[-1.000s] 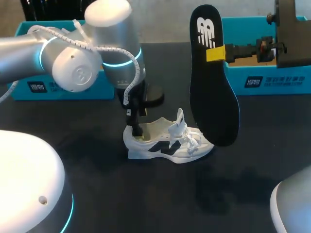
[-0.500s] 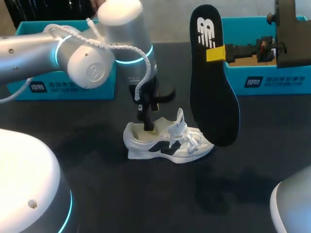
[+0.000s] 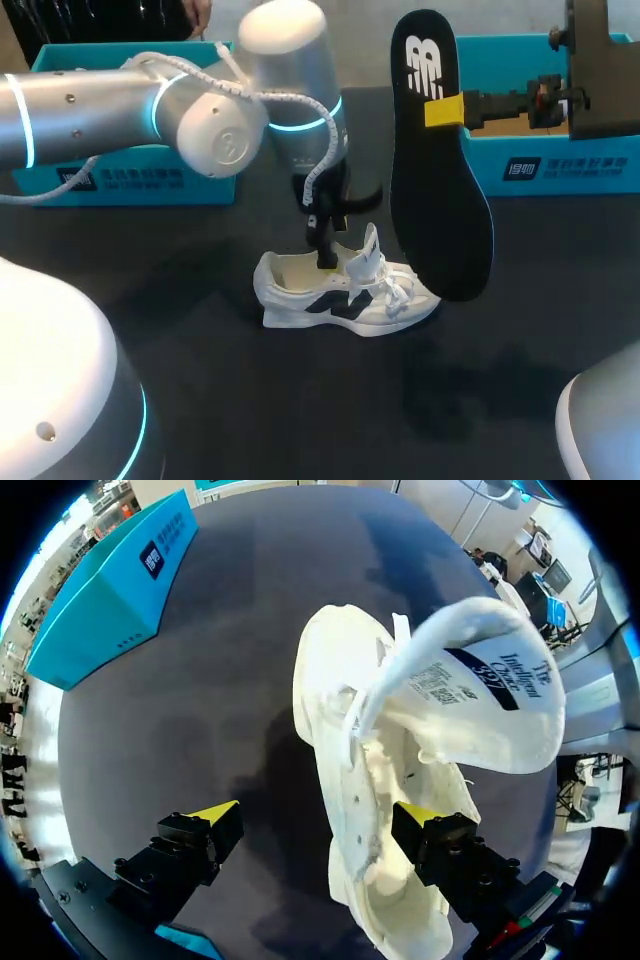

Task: Take the shoe out of the shoebox, open the shoe tongue, remove and reinsert the insole, then place the shoe into the shoebox

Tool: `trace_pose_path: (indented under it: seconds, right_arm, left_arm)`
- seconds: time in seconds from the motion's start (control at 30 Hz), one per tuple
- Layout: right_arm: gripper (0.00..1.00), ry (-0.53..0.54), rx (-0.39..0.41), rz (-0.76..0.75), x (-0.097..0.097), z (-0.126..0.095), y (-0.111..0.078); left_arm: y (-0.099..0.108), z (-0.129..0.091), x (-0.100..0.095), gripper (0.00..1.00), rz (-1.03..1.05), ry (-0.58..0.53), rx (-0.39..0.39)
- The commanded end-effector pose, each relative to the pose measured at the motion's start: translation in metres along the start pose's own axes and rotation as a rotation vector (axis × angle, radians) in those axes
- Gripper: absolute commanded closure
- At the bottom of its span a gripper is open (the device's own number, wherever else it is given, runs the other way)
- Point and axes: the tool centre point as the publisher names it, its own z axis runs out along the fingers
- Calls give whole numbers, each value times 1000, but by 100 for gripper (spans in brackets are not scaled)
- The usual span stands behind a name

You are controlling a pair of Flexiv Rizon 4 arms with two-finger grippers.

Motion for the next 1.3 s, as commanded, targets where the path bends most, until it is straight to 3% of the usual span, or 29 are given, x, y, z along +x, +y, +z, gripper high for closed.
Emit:
trace_pose_path:
  seconds: [0.03, 0.33, 0.67, 0.77, 0.83, 0.93, 1.0, 1.3]
  right_arm:
    - [100, 0, 3, 1, 0, 3, 2]
    - [100, 0, 3, 1, 0, 3, 2]
    - [100, 0, 3, 1, 0, 3, 2]
    - [100, 0, 3, 1, 0, 3, 2]
    - [100, 0, 3, 1, 0, 3, 2]
    - [100, 0, 3, 1, 0, 3, 2]
    - [100, 0, 3, 1, 0, 3, 2]
    - [100, 0, 3, 1, 0, 3, 2]
  left_arm:
    - [-1, 10, -4, 0, 7, 19, 9]
    - [6, 22, -1, 0, 1, 48, 3]
    - [2, 24, 3, 21, 19, 55, 9]
    - [1, 24, 3, 50, 23, 55, 11]
    - [-1, 23, 4, 53, 30, 53, 11]
    - [-1, 22, 4, 76, 37, 52, 8]
    - [-1, 22, 5, 100, 40, 52, 6]
    - [0, 19, 11, 100, 133, 81, -2]
